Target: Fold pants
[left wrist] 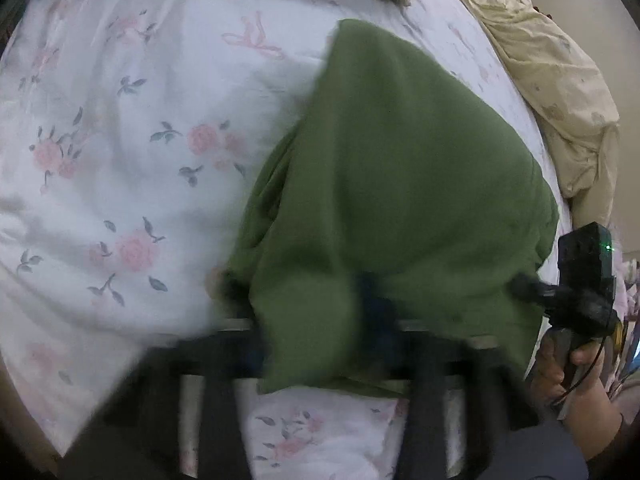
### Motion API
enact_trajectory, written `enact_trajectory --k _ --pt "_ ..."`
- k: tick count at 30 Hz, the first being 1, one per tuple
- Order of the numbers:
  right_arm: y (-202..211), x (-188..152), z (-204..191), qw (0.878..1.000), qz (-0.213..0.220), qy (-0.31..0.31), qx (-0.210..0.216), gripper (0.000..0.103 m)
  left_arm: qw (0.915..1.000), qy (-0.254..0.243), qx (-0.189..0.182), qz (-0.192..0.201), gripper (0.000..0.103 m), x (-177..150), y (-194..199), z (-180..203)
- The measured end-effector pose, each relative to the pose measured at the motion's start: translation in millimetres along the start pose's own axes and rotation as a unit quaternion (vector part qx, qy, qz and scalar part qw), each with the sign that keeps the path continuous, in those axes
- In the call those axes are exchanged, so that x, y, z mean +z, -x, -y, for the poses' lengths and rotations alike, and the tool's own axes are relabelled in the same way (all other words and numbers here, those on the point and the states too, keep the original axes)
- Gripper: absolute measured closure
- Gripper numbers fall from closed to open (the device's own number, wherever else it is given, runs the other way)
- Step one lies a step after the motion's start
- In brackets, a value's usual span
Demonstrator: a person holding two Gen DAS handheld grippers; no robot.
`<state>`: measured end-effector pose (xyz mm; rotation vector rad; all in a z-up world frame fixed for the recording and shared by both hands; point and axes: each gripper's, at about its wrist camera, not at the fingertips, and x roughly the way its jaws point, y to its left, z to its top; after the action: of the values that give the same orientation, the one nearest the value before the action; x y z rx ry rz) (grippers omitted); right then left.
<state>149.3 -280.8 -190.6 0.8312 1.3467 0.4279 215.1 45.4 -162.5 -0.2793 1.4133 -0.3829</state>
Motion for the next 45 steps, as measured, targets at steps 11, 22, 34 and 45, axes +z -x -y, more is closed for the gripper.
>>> enact_trajectory --k 11,22,34,45 --pt "52 19 -78 0.985 -0.032 0.164 0.028 0.087 0.9947 0.070 0.010 0.075 0.093 -70 91 44" --pt "42 -25 -35 0.978 -0.113 0.115 -0.132 0.046 0.9818 0.167 0.081 -0.038 0.041 -152 45 9" --pt "110 -17 -62 0.981 0.096 0.140 -0.098 0.058 0.9805 0.146 0.076 0.107 0.042 -92 103 -2" --pt "59 22 -63 0.976 0.067 0.158 -0.131 0.066 0.9793 0.163 0.024 0.118 0.066 -44 67 -19"
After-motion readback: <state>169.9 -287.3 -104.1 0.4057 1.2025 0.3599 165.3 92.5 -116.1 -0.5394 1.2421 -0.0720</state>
